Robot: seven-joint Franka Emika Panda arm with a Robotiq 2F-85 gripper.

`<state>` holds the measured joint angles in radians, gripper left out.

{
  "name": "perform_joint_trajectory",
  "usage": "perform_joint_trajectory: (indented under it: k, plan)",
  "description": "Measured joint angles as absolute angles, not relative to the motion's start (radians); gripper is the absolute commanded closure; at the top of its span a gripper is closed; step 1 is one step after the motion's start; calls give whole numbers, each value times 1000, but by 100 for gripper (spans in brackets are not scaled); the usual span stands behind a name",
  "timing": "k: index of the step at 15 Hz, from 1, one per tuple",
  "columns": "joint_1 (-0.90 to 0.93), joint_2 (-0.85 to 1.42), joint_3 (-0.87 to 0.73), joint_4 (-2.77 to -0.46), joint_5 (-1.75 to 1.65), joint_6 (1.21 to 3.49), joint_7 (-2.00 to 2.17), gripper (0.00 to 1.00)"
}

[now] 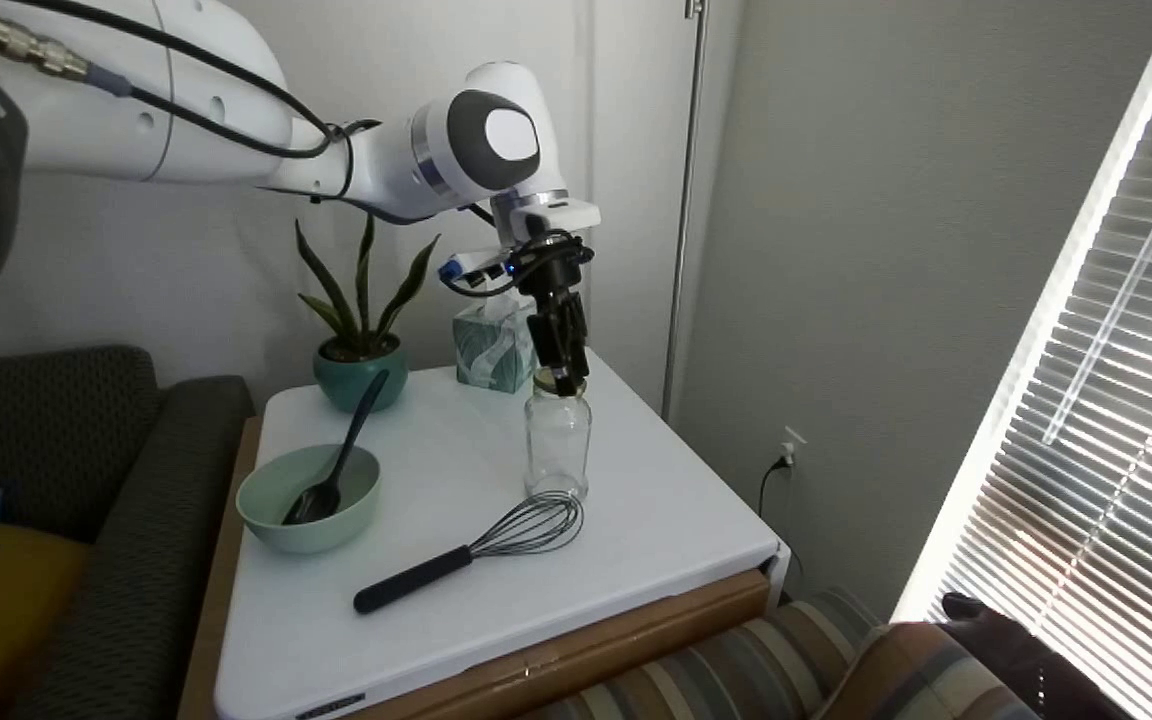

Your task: Pick the lid on the table and place it on top of the bottle

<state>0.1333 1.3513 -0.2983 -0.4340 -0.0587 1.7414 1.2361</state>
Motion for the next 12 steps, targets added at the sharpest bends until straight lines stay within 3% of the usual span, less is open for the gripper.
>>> perform_joint_trajectory:
  k: [1, 3, 12]
  plan:
    - [134, 1351, -298, -434, -59, 1741, 1239, 7]
    - [137, 1351, -298, -435, -59, 1739, 1241, 0]
    - [151, 1337, -296, -430, -62, 1727, 1241, 0]
